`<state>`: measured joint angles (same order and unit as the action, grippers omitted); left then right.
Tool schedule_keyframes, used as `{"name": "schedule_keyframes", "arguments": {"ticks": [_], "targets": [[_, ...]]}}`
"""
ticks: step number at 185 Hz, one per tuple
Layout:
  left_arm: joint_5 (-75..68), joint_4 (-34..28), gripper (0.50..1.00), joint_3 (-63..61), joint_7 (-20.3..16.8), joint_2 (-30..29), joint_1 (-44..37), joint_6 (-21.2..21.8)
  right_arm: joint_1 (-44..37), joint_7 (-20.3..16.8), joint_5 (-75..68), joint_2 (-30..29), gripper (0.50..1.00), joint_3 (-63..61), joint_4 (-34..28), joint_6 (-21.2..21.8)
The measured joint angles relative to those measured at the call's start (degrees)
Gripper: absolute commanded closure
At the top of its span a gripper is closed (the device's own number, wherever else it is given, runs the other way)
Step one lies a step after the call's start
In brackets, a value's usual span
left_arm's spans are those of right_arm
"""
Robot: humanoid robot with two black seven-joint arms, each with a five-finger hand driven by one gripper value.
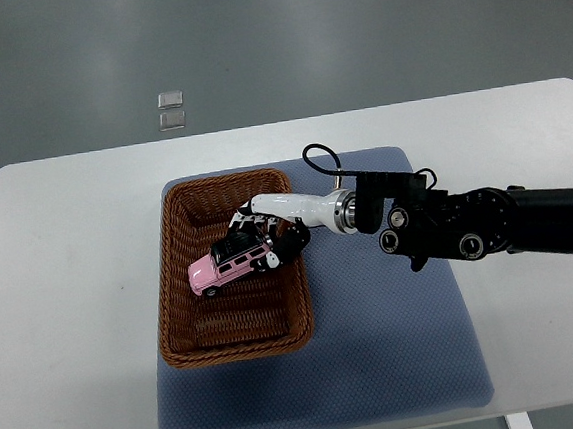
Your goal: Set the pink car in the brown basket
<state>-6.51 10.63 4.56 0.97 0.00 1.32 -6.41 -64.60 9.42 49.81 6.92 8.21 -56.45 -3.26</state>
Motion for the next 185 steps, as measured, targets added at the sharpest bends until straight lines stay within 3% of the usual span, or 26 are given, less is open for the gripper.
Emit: {"name": "schedule_keyframes", "arguments": {"ticks": [3, 5, 9, 21, 30, 86, 140, 185], "targets": [[0.0, 0.0, 0.5, 0.0, 0.0, 0.0, 0.0, 0.0, 0.1, 0.0, 0.0, -0.1, 0.826, 0.0, 0.0, 0.0], [0.0, 0.0, 0.5, 0.0, 0.0, 0.0, 0.0, 0.0, 0.1, 0.0, 0.0, -0.2, 0.761, 0.0, 0.0, 0.0], [0.0, 0.0, 0.5, 0.0, 0.0, 0.0, 0.0, 0.0, 0.2, 0.0, 0.0, -0.2, 0.716, 0.0, 0.1, 0.0], [0.0, 0.0, 0.5, 0.0, 0.0, 0.0, 0.0, 0.0, 0.3, 0.0, -0.1, -0.4, 0.636, 0.0, 0.1, 0.0], [0.0, 0.0, 0.5, 0.0, 0.0, 0.0, 0.0, 0.0, 0.3, 0.0, -0.4, -0.5, 0.607, -0.1, 0.1, 0.0], [0.0, 0.0, 0.5, 0.0, 0.0, 0.0, 0.2, 0.0, -0.6, -0.1, -1.5, 1.5, 0.599, -3.7, 0.1, 0.0], [0.0, -0.3, 0.5, 0.1, 0.0, 0.0, 0.4, 0.0, 6.2, 0.1, -10.8, 7.1, 0.599, -28.2, 0.0, 0.6], [0.0, -0.5, 0.5, 0.2, 0.0, 0.0, 0.4, 0.0, 15.4, 0.1, -21.0, 7.0, 0.597, -50.1, 0.1, 0.7]]}}
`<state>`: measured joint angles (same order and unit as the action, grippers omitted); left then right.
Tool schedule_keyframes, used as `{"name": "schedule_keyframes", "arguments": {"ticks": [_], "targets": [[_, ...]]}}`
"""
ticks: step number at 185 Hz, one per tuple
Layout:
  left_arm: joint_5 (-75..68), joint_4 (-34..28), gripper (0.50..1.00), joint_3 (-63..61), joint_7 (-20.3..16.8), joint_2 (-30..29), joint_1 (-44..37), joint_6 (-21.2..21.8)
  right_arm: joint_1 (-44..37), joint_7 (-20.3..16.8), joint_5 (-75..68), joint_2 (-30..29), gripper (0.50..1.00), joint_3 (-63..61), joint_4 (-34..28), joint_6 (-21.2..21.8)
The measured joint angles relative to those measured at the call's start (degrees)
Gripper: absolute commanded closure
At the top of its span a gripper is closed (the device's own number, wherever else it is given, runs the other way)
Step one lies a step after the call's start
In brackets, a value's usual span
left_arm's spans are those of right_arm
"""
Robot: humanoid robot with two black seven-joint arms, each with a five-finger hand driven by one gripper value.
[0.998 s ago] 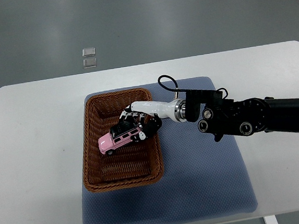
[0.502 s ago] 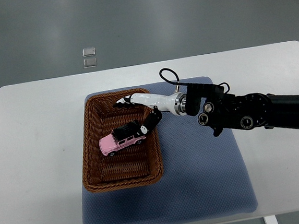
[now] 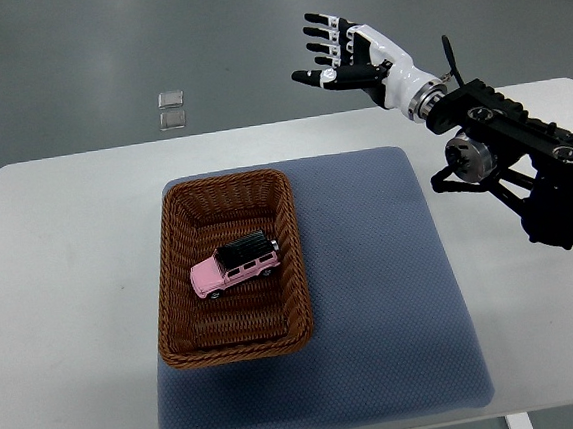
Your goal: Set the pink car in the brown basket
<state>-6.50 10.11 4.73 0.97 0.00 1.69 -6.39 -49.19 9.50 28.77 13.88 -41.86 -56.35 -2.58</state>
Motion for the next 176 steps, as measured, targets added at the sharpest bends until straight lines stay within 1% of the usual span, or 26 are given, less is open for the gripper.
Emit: {"name": "schedule_keyframes", "arguments": {"ticks": [26, 41, 69, 79, 91, 121, 146, 160, 176], "targets": [[0.0, 0.5, 0.5, 0.0, 0.0, 0.0, 0.0, 0.0, 3.3, 0.0, -6.1, -0.3, 0.597, -5.8, 1.0, -0.1], [0.0, 0.6, 0.5, 0.0, 0.0, 0.0, 0.1, 0.0, 4.7, 0.0, -10.2, -1.2, 0.589, -8.0, 2.2, -0.1], [0.0, 0.6, 0.5, -0.1, 0.0, 0.0, 0.1, -0.1, 6.5, 0.0, -17.9, -3.8, 0.587, -12.4, 5.8, 0.2], [0.0, 0.6, 0.5, -0.1, 0.0, 0.0, 0.1, -0.1, 7.0, 0.2, -20.5, -4.4, 0.587, -14.2, 7.4, 1.0], [0.0, 0.6, 0.5, -0.1, 0.0, 0.0, 0.1, -0.1, 7.7, 0.6, -23.6, -5.0, 0.587, -16.0, 9.2, 3.5], [0.0, 0.6, 0.5, -0.1, 0.0, 0.0, 0.1, -0.1, 9.3, 1.0, -31.5, -5.5, 0.587, -18.7, 15.5, 14.5], [0.0, 0.7, 0.5, -0.1, 0.0, 0.0, 0.1, 0.0, 11.6, 1.0, -36.7, -5.5, 0.587, -19.1, 18.8, 22.3], [0.0, 0.7, 0.5, -0.1, 0.0, 0.0, 0.1, 0.0, 12.8, 1.2, -37.5, -5.6, 0.587, -19.1, 19.5, 24.7], [0.0, 0.7, 0.5, -0.1, 0.0, 0.0, 0.1, 0.0, 13.5, 2.0, -37.6, -5.8, 0.587, -18.9, 19.8, 25.8]]}}
